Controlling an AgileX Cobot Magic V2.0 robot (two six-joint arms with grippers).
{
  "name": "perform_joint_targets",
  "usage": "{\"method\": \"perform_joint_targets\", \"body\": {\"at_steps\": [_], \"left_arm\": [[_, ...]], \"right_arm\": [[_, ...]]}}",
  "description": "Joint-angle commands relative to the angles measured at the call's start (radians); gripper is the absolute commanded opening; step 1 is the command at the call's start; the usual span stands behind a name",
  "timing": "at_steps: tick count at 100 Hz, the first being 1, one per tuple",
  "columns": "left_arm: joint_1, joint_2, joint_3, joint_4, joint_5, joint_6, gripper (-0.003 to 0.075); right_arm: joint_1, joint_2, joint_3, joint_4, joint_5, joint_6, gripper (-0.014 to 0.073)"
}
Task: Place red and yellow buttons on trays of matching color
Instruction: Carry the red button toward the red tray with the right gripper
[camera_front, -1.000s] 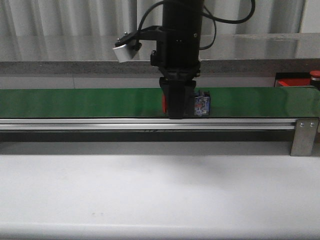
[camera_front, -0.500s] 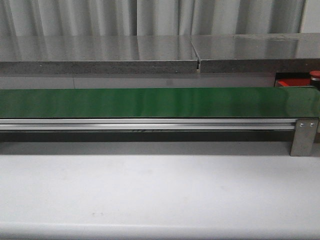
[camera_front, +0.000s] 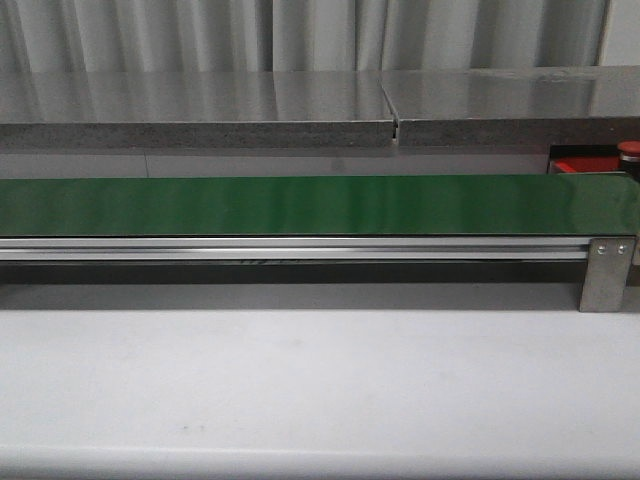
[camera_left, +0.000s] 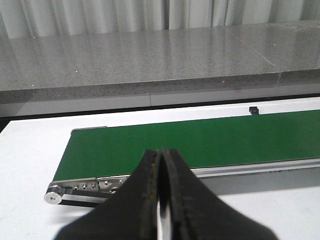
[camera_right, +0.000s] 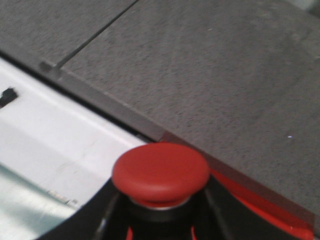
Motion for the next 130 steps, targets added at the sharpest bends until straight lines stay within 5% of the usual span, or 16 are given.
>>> {"method": "perform_joint_targets", "body": {"at_steps": [1, 37, 74, 130], "left_arm": [[-0.007, 0.012, -0.025, -0.017, -0.073, 0.000, -0.0020], [-0.007, 0.012, -0.025, -0.017, -0.073, 0.000, -0.0020], [-0.007, 0.012, -0.025, -0.017, -0.073, 0.000, -0.0020], [-0.007, 0.012, -0.025, -0.017, -0.073, 0.000, -0.0020]], "right_arm": [[-0.061, -0.040, 0.063, 0.239, -0.186, -0.172, 0.0045], [-0.140, 0.196, 0.248, 1.129, -0.286, -0.947, 0.0039], [-0.147, 0.439, 0.203, 1.128, -0.211, -1.064, 0.0010], [-0.196, 0.623, -0.011, 1.128, -0.151, -1.042, -0.0046]]}}
